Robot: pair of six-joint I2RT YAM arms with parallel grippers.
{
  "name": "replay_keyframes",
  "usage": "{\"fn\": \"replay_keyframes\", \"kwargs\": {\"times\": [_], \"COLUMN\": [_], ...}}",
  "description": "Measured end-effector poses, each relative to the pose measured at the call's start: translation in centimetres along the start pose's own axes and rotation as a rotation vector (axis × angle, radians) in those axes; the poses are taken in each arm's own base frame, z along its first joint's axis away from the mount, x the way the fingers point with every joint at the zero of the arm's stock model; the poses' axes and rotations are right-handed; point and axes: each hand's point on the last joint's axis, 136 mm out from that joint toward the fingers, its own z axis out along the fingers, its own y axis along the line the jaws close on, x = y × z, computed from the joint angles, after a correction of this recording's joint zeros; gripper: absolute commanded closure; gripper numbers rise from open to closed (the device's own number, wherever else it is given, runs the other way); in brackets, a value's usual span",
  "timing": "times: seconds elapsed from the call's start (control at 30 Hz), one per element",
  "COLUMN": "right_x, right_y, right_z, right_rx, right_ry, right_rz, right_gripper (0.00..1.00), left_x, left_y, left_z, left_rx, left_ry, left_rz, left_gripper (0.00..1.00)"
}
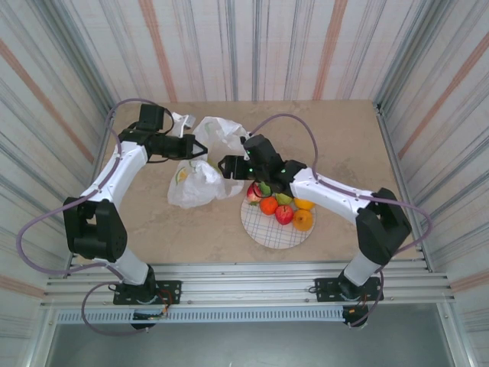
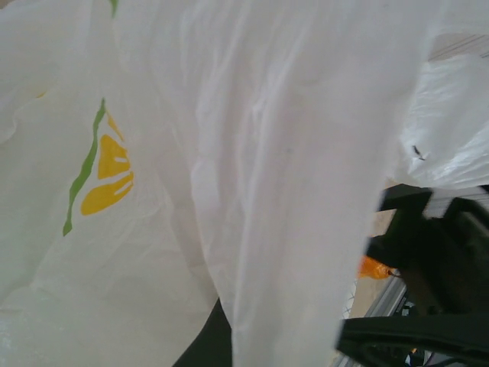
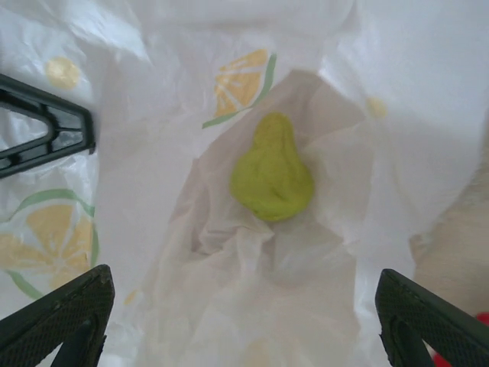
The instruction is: Place the fruits into the plastic bag
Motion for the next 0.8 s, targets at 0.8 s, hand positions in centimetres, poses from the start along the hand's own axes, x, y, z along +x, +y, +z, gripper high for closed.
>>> {"fn": "replay_keyframes", "kwargs": {"times": [0.8], "right_x": [9.9], "right_y": [-12.0], "right_z": [-16.5], "right_rx": [0.543], "right_ry": [0.189], "right_rz": [-0.202], "right_gripper": [0.0], "left_x": [0.4], "left_y": [0.4], "left_z": [0.0], "left_rx": [-0.021], "left_ry": [0.015], "left_rz": [-0.006], "left_gripper": [1.0]}}
